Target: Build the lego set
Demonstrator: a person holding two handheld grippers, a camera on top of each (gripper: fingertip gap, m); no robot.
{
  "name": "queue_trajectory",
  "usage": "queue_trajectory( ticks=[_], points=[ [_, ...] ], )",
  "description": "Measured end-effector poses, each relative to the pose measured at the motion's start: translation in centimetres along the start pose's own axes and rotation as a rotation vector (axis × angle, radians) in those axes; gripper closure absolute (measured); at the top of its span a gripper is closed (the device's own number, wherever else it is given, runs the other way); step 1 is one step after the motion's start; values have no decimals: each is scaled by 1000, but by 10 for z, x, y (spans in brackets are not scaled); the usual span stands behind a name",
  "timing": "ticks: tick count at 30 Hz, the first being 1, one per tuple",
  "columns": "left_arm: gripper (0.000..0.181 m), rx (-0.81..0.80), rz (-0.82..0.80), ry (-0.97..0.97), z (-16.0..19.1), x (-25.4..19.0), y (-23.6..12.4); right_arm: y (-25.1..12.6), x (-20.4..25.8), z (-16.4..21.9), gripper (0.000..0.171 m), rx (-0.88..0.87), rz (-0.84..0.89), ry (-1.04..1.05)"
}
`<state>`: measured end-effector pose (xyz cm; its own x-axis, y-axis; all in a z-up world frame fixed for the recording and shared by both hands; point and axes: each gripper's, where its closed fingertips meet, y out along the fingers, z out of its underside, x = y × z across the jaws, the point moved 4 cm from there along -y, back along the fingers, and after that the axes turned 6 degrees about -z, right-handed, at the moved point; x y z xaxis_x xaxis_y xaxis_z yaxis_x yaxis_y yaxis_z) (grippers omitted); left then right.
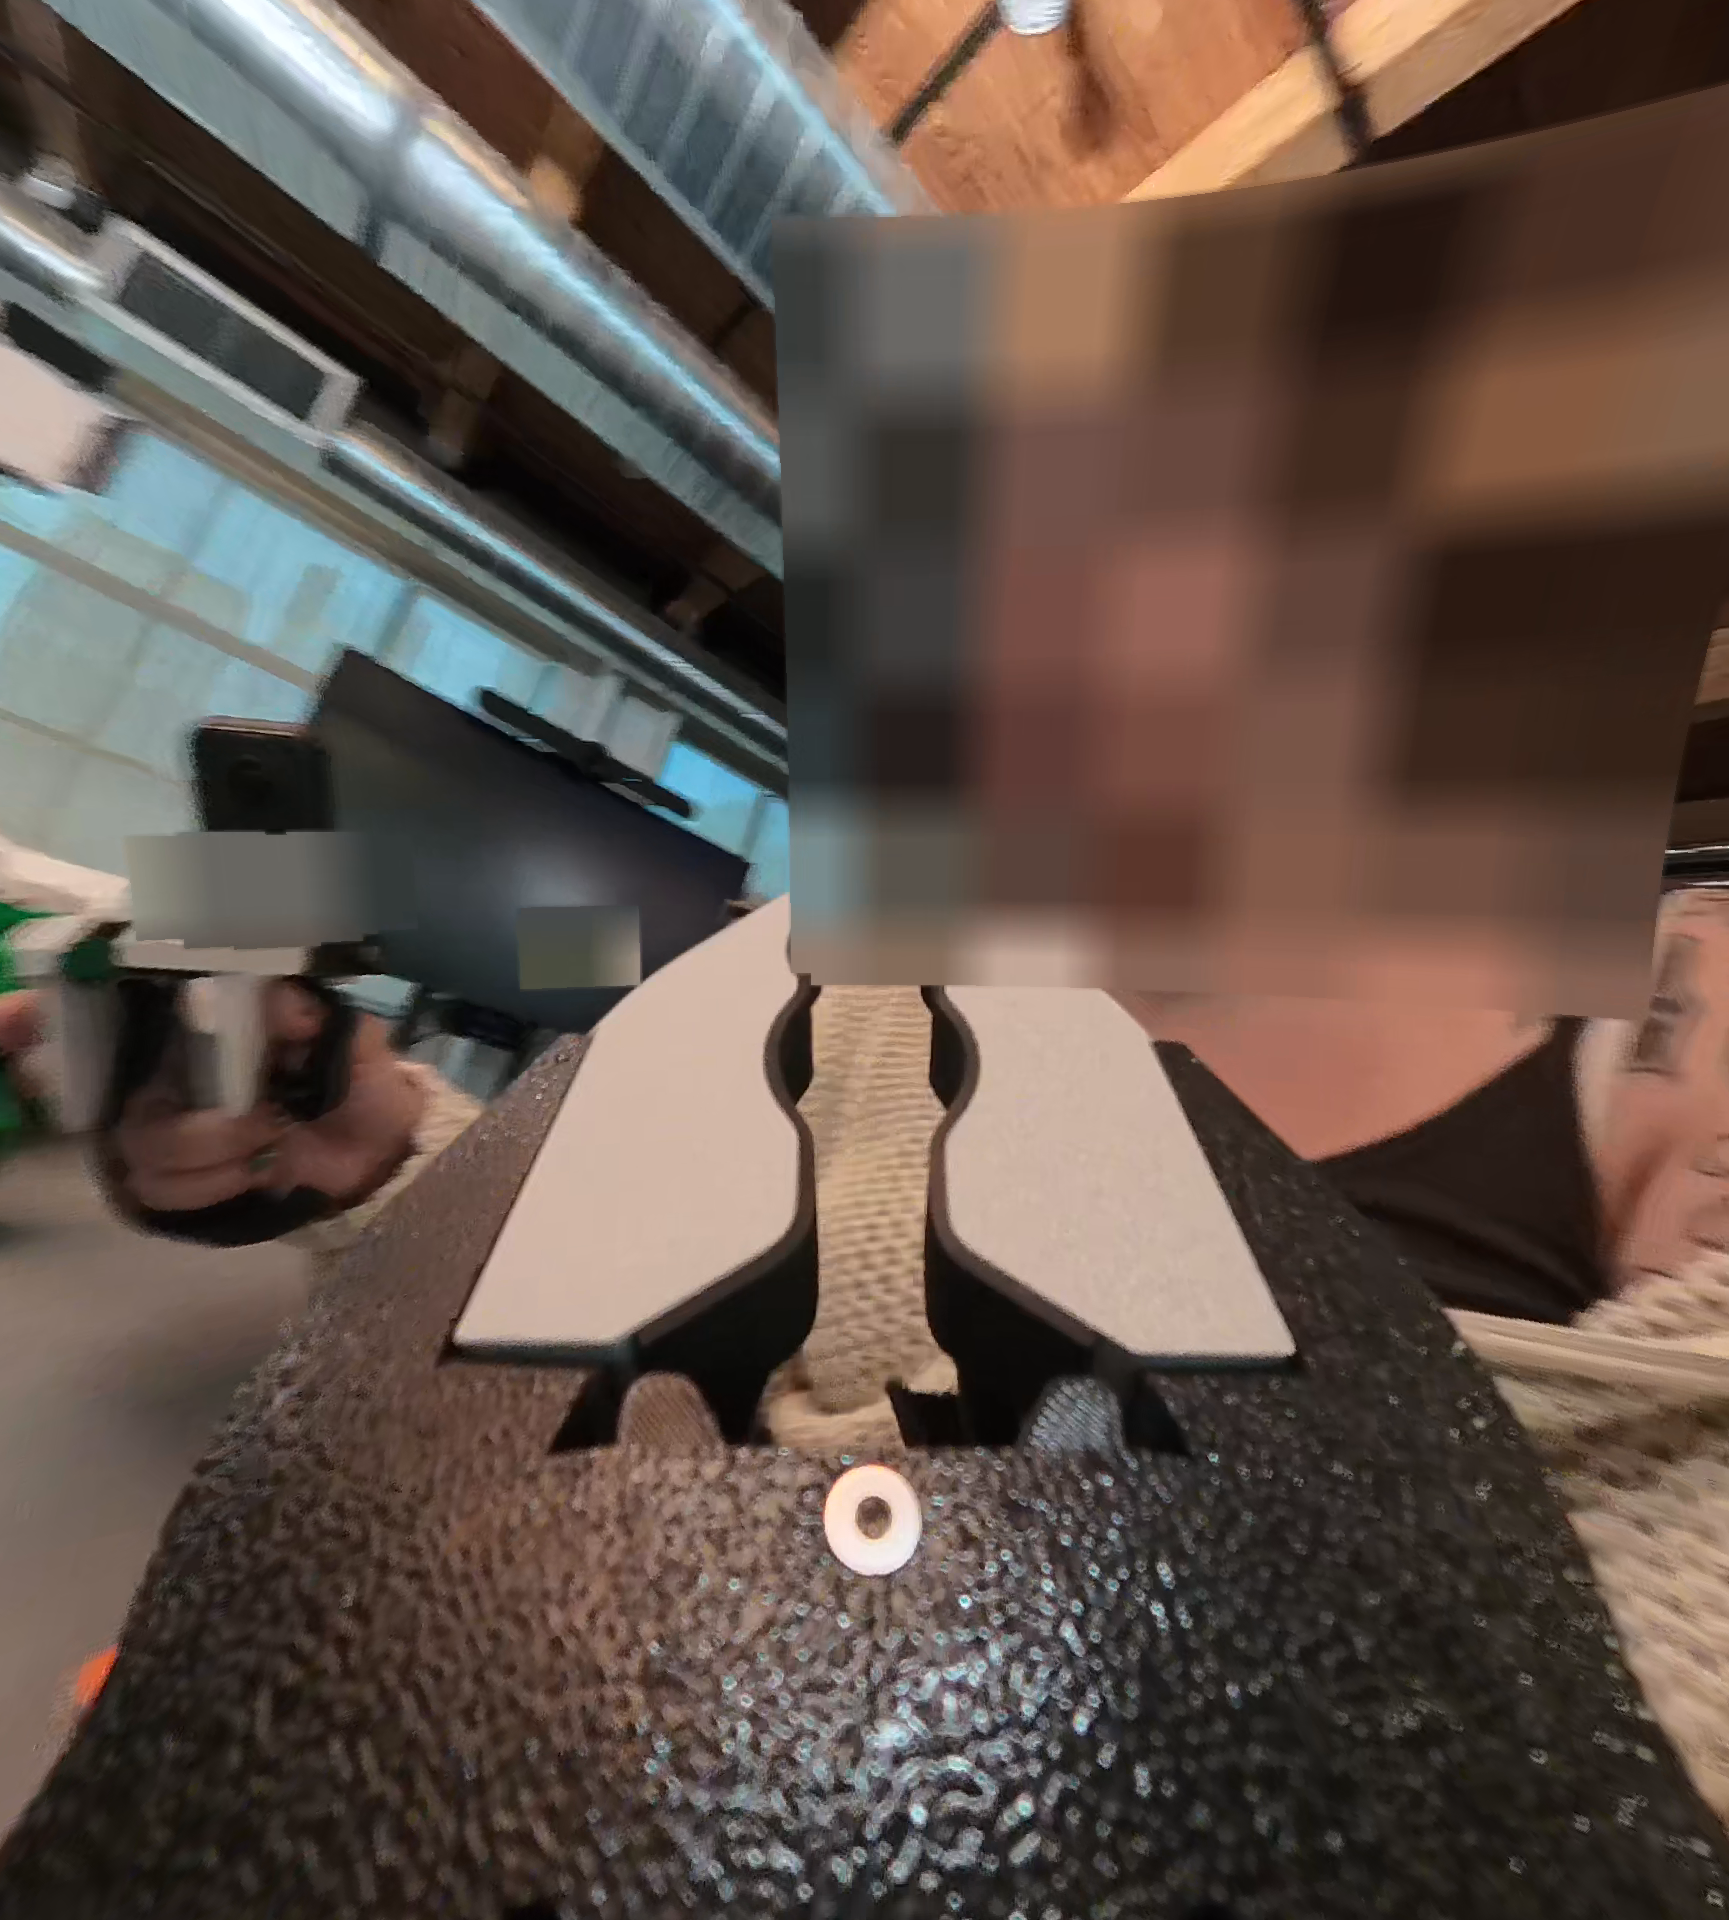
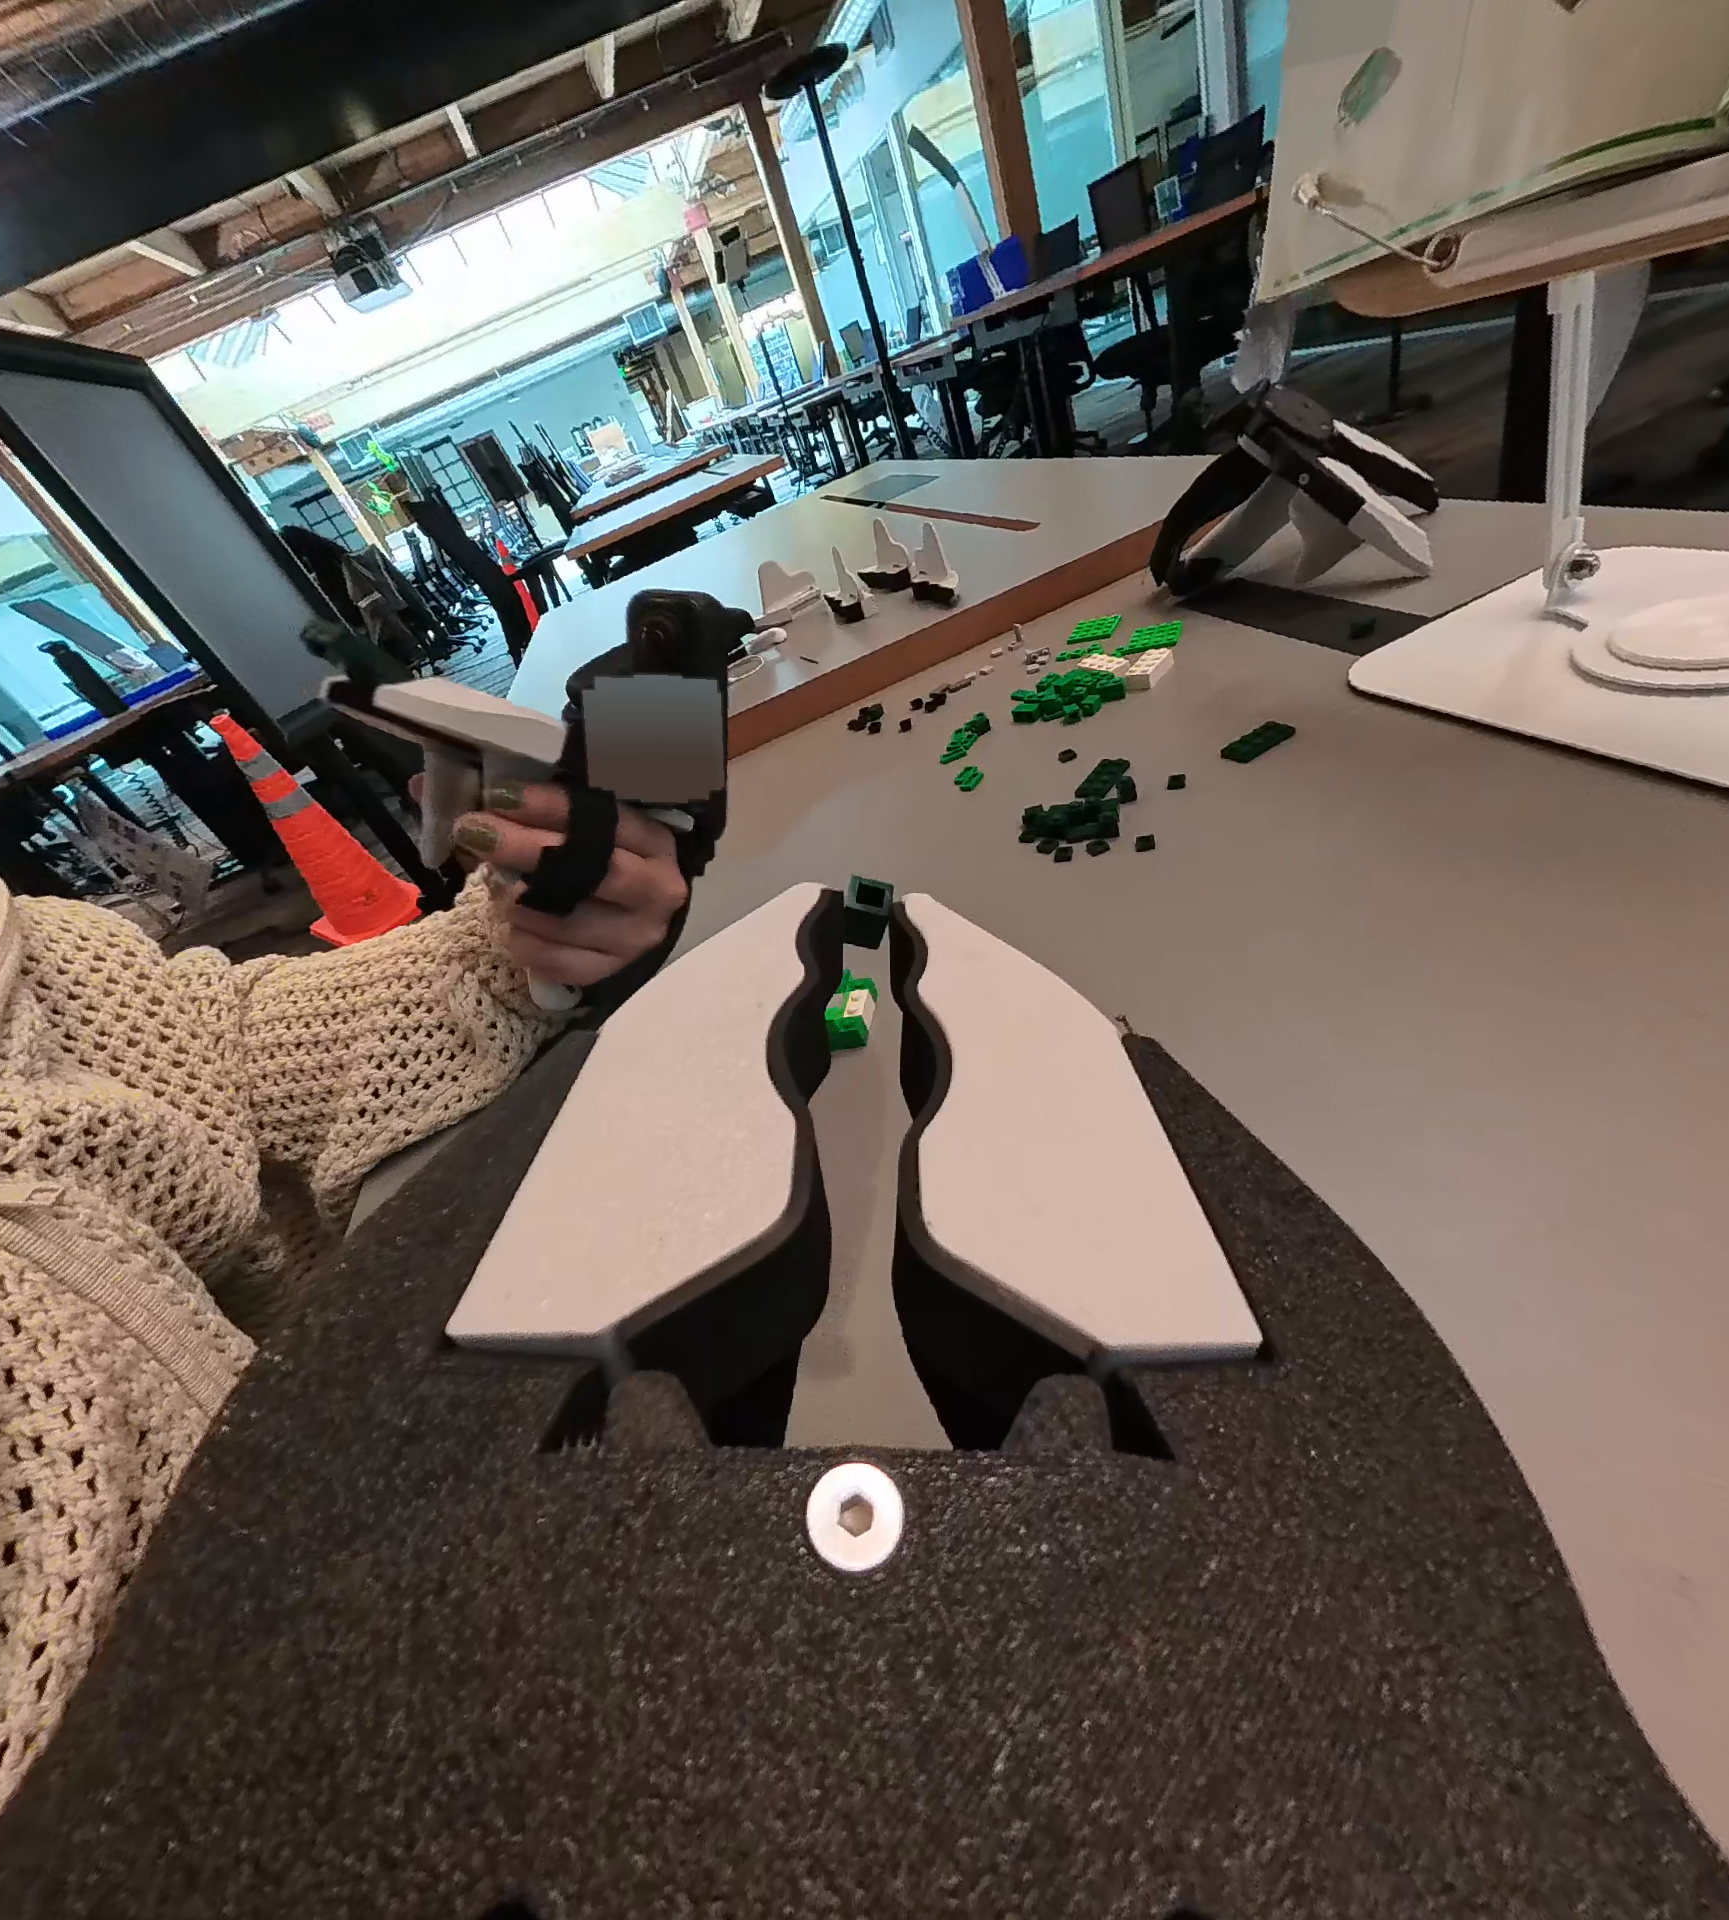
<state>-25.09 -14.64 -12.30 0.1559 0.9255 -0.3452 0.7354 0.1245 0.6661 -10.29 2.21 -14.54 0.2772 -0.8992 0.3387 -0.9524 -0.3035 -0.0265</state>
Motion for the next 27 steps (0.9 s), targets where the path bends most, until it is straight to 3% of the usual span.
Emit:
queue_trajectory(
  ticks=[5, 8, 14, 19, 22, 27],
  points=[
    [164, 102, -317, 186, 6, 28, -1, -1, 1, -1, 163, -1, -1, -3],
    [164, 273, -555, 427, 19, 49, -3, -2, 1, -2, 163, -3, -6, -3],
    [164, 703, -875, 787, 48, 84, -18, 11, 11, 5, 163, 26, -89, 7],
    [163, 929, -891, 803, 74, 98, -25, 38, 28, 31, 163, 177, -183, -68],
    [163, 924, -890, 736, 75, 97, -26, 49, 31, 48, 163, 265, -208, -98],
    [164, 930, -892, 616, 77, 96, -28, 60, 25, 60, 163, 258, -240, -8]
  ],
)
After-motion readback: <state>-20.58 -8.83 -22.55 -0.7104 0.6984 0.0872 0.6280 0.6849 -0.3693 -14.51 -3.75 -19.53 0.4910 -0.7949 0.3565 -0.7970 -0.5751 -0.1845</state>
